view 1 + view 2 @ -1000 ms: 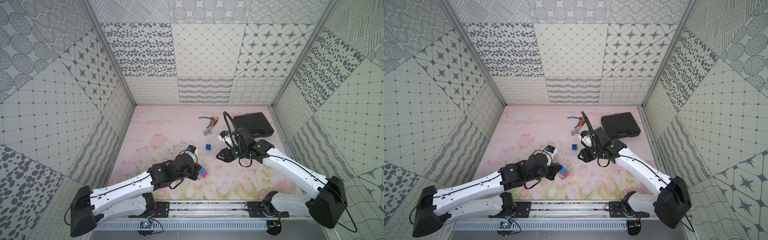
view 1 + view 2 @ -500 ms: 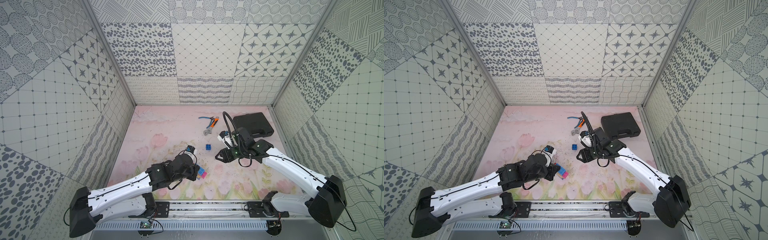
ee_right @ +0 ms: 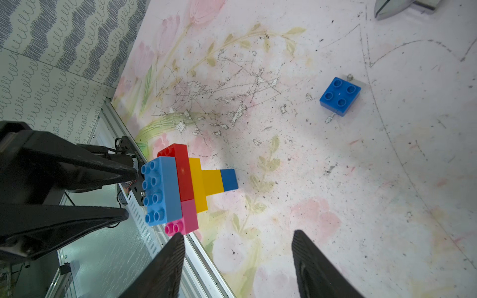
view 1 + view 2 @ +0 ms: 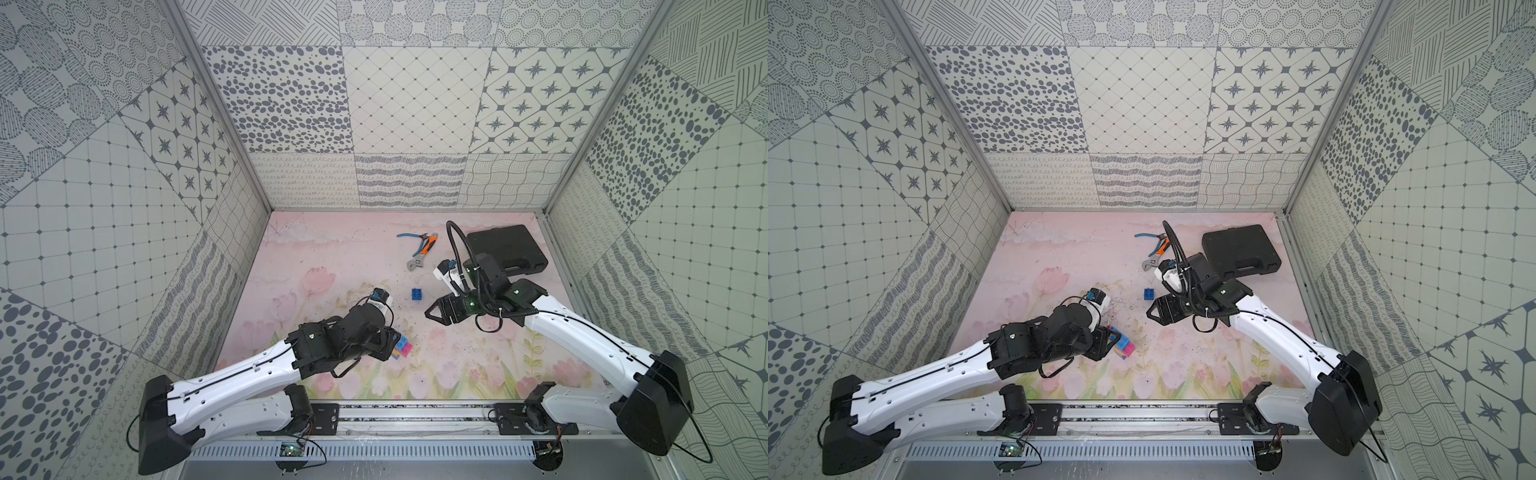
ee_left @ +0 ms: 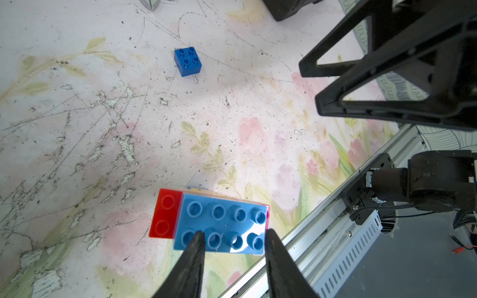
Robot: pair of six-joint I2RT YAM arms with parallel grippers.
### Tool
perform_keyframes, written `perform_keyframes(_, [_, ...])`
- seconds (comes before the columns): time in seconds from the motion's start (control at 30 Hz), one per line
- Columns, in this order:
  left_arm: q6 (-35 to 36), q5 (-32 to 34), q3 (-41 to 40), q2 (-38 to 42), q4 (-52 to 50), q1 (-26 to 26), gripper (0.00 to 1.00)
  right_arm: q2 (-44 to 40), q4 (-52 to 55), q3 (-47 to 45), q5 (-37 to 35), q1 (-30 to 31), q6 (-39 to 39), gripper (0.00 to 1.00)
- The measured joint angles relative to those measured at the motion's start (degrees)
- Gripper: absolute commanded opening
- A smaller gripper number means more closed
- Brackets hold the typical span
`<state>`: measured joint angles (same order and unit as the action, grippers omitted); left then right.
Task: Assemble a spoon with lego
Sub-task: Adjust the lego brick at the center of the board, then pick up the lego brick from the center of the board.
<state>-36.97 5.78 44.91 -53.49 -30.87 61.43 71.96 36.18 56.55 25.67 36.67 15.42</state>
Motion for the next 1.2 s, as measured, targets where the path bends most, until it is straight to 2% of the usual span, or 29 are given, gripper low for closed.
perform_keyframes(0.07, [0.4, 0.5, 0.5, 0.7, -0.8, 0.0, 0.65, 0.0, 0.0, 0.2, -0.4, 0.0, 0.9, 0.84])
perform_keyframes(0.1, [0.5, 0.9, 0.9, 1.2, -1.4, 0.0, 0.69, 0.0, 0.2, 0.5, -0.9, 0.0, 1.5, 0.87])
perform_keyframes(0.17, [0.3, 1.4, 1.7, 2.1, -1.9, 0.0, 0.75, 0.1, 0.7, 1.7, -2.5, 0.0, 2.7, 0.87])
perform_keyframes(0.27, [0.6, 2.5, 2.9, 4.3, -2.7, -0.2, 0.93, 3.1, 2.9, 6.5, -5.6, 0.0, 4.5, 0.87])
perform_keyframes(0.33, [1.1, 3.0, 4.0, 5.9, -3.8, -1.2, 0.97, 8.5, 5.0, 11.8, -8.5, 0.0, 5.4, 0.86])
perform_keyframes(0.53, [1.9, 3.5, 5.4, 9.8, -6.5, -8.5, 0.98, 28.2, 8.2, 23.4, -14.9, 0.0, 7.8, 0.81])
perform_keyframes(0.7, [1.9, 1.9, 1.2, 13.2, -7.0, -15.6, 0.98, 38.9, 10.0, 28.3, -18.3, 0.0, 10.3, 0.76])
perform_keyframes(0.9, [1.5, -1.0, -6.7, 18.2, -5.6, -20.7, 0.98, 43.2, 10.1, 29.9, -21.1, 0.0, 12.8, 0.71])
perform_keyframes(1.2, [1.3, -3.1, -11.2, 22.6, -5.5, -22.7, 0.98, 45.9, 9.2, 33.6, -22.5, 0.2, 14.7, 0.69])
